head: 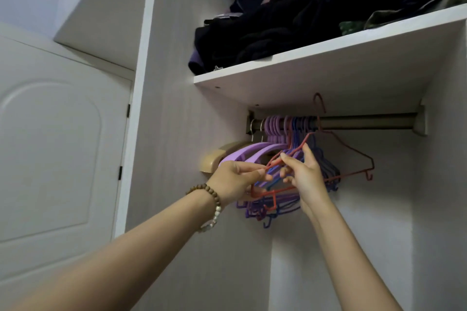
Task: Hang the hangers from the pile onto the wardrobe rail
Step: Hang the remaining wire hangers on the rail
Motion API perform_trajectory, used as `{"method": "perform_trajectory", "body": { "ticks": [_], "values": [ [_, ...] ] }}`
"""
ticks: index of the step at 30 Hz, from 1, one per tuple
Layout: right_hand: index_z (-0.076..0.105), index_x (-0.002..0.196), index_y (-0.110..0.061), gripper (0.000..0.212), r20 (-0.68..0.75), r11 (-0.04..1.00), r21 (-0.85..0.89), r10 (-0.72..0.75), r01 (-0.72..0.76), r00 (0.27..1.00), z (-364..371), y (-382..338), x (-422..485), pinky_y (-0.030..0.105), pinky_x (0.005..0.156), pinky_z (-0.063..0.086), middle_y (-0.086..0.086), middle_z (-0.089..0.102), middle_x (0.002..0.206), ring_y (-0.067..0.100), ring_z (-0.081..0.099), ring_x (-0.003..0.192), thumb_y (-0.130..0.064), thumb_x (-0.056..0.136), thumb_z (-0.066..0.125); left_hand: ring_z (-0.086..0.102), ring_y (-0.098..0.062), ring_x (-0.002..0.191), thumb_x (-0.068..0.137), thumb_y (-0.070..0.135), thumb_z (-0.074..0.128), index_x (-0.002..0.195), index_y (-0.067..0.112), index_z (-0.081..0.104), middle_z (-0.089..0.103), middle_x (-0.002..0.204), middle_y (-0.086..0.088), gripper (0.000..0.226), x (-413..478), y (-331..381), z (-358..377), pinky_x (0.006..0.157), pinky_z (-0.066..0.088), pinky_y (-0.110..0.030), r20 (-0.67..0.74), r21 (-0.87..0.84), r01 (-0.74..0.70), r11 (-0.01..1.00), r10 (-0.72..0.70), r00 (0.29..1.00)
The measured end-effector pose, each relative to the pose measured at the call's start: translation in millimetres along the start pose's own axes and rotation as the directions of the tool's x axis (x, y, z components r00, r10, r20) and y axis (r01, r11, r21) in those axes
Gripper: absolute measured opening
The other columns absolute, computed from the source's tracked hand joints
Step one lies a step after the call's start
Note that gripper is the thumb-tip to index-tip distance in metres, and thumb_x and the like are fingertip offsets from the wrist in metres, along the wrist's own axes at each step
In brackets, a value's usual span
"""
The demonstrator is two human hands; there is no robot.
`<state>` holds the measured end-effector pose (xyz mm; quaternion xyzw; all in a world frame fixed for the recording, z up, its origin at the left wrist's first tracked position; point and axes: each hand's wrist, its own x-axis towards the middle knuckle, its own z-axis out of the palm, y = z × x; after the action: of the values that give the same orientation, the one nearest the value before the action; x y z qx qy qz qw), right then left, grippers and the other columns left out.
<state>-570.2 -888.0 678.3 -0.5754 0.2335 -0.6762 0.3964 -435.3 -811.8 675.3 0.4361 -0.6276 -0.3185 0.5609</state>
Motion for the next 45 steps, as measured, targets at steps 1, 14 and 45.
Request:
{"method": "perform_trajectory", "body": {
  "ticks": [1, 14, 45],
  "values": [
    [0.023, 0.148, -0.013, 0.065, -0.009, 1.0, 0.006, 0.003, -0.003, 1.0, -4, 1, 6, 0.014, 0.036, 0.035, 0.005, 0.055, 0.065, 0.001, 0.046, 0.034, -0.001, 0.091, 0.053, 0.065, -0.01, 0.063, 0.09, 0.015, 0.058, 0.104, 0.009, 0.068, 0.071, 0.087, -0.001, 0.019, 7, 0, 4, 0.064, 0.058, -0.021, -0.003, 0.006, 0.001, 1.0, -0.001, 1.0],
    [0.02, 0.148, -0.014, 0.066, -0.014, 0.989, -0.079, 0.121, -0.121, 0.993, -26, 32, 16, 0.015, 0.038, 0.034, 0.0, 0.052, 0.067, 0.006, 0.039, 0.043, -0.005, 0.092, 0.054, 0.063, -0.018, 0.088, 0.088, 0.012, 0.061, 0.108, 0.008, 0.067, 0.069, 0.109, -0.015, 0.022, 19, -17, 20, 0.077, 0.055, -0.025, 0.042, 0.134, 0.074, 0.988, -0.08, 0.996],
    [0.02, 0.148, -0.026, 0.06, 0.568, 0.748, -0.453, -0.176, 0.484, 0.804, 326, 30, -304, 0.04, 0.12, 0.005, -0.006, 0.008, 0.158, 0.008, 0.003, 0.143, -0.045, 0.095, 0.041, 0.023, -0.015, 0.142, 0.088, 0.057, 0.041, 0.148, 0.024, 0.017, 0.024, 0.154, 0.004, 0.072, -382, -26, -337, 0.116, 0.023, -0.037, -0.607, 0.721, 0.465, 0.515, 0.144, 0.782]
  ]
}}
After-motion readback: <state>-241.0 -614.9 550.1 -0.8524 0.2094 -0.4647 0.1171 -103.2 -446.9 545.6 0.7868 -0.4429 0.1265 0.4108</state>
